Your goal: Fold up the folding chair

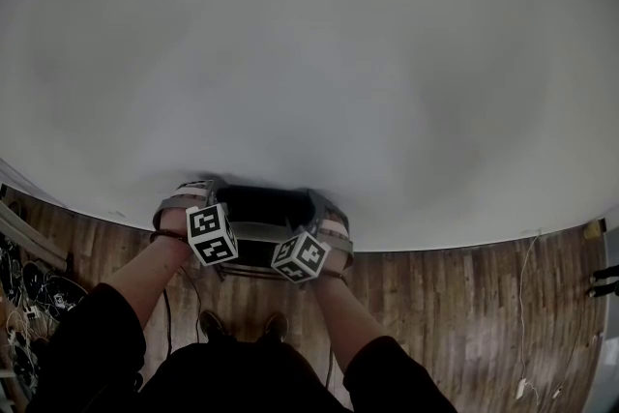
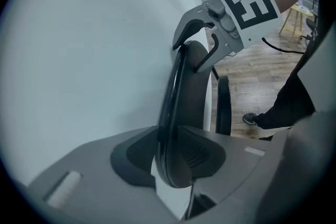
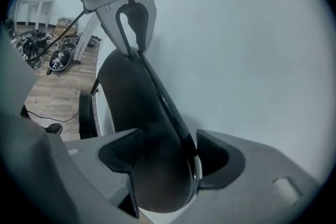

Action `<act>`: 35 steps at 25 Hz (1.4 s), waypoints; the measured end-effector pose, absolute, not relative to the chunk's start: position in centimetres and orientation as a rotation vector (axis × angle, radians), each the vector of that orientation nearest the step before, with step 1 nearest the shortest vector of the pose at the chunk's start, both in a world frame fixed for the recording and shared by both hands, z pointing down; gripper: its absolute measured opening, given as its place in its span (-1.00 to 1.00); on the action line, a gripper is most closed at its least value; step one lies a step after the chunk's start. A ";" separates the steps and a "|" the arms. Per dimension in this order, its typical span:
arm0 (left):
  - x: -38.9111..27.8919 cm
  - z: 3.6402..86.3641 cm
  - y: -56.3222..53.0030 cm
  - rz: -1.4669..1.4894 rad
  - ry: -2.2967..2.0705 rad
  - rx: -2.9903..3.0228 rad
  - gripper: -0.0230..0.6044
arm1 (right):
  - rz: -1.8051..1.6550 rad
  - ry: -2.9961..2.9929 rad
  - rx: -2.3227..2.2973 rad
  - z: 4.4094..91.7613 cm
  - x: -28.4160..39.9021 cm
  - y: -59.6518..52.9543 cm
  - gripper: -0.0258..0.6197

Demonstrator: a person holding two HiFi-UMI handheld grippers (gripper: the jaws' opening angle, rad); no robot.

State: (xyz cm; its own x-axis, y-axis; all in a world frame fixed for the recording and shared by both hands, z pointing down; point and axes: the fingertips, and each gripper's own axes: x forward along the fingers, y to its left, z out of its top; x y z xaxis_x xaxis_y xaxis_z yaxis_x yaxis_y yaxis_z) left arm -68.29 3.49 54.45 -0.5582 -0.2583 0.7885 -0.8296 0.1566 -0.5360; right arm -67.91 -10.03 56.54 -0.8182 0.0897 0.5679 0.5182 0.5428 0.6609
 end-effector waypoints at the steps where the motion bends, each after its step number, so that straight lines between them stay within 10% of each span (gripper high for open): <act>1: -68.4 54.4 3.4 1.413 -1.913 1.029 -0.56 | -1.216 -2.313 -0.484 56.5 -68.0 -10.1 0.04; 21: -68.6 51.9 4.4 1.348 -2.088 0.950 -0.66 | -1.187 -2.392 -0.537 55.3 -68.1 -10.2 0.04; 35: -53.8 49.7 10.3 0.864 -2.340 0.919 -0.64 | -0.529 -2.515 -0.734 52.8 -54.2 -6.2 0.04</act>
